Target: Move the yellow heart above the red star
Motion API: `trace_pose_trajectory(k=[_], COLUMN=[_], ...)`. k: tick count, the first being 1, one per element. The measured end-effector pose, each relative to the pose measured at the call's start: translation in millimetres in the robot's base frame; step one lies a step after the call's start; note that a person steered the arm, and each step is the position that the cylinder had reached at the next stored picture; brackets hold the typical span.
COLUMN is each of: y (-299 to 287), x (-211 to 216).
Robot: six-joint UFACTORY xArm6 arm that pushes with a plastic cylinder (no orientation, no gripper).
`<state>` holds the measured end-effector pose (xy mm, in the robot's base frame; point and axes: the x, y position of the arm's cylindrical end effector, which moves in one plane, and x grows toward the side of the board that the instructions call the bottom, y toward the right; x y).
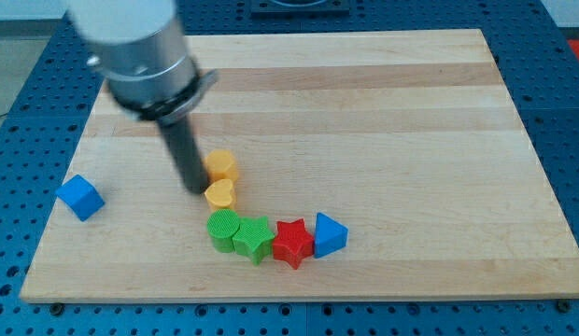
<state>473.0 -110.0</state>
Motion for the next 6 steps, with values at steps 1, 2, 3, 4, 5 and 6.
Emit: trace_pose_trajectory(k=[1,2,3,4,5,6], y=[20.5,-12.7,-55.3,-49.7,-4.9,47.8], x=[-9.1,16.0,40.9,49.1,43.4,20.3])
